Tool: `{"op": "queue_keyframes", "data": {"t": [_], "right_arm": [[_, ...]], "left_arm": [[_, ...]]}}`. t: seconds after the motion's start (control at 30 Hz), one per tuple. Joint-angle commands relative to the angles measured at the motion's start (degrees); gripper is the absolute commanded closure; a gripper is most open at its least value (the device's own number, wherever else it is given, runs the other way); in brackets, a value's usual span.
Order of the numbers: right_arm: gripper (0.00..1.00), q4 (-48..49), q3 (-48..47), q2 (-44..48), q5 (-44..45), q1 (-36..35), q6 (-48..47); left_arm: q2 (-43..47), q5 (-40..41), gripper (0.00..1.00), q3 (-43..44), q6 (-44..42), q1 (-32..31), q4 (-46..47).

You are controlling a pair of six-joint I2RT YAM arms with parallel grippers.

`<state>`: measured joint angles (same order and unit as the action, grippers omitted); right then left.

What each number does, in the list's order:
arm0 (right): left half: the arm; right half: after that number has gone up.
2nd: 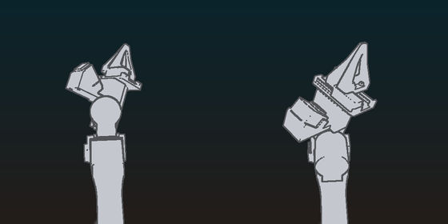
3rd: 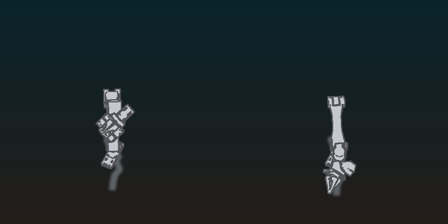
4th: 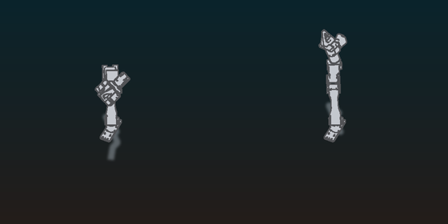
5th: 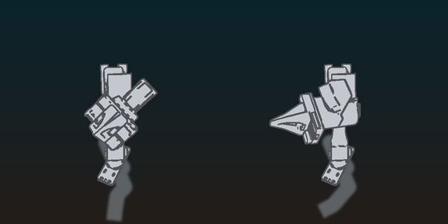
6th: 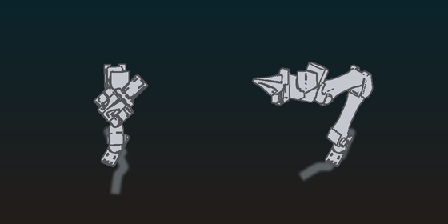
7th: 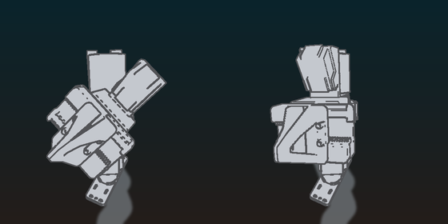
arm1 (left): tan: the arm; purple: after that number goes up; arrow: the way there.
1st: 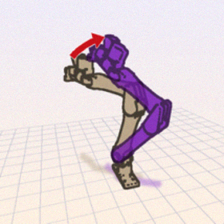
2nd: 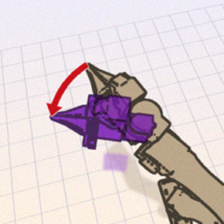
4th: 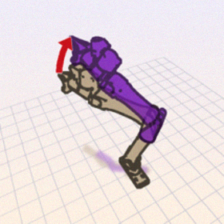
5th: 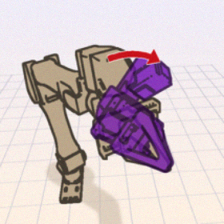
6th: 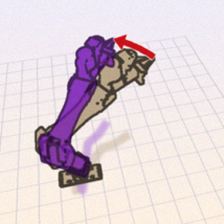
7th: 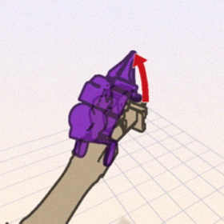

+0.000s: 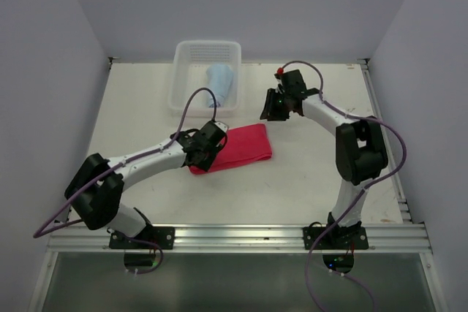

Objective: Roll the towels
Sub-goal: Fold the towel

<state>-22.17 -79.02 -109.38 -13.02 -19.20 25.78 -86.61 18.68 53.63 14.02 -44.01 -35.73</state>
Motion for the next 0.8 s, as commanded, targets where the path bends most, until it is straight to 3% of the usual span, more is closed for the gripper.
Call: {"op": "queue_keyframes", "data": {"t": [0.0,0.13,0.27,0.43,0.77], "right_arm": [[0.62,-0.67,2.19,6.63,0.44,0.74,-1.43],[0.61,0.72,7.47,10.67,0.01,0.66,-0.74],[0.61,3.71,15.28,13.49,-3.15,0.74,0.85],[0.61,7.41,21.97,16.04,-4.39,0.66,2.17],[0.72,13.47,31.11,14.99,-9.13,0.57,4.54]], "left_arm": [[6.17,1.54,0.48,3.85,1.54,-0.29,0.83],[8.56,-0.21,0.43,4.73,1.01,-0.20,3.90],[9.61,-0.83,0.27,5.96,1.10,-0.11,7.24],[10.23,-1.27,0.15,6.84,2.24,0.68,10.76],[7.42,-4.88,0.14,9.57,1.98,2.26,11.29]]}}
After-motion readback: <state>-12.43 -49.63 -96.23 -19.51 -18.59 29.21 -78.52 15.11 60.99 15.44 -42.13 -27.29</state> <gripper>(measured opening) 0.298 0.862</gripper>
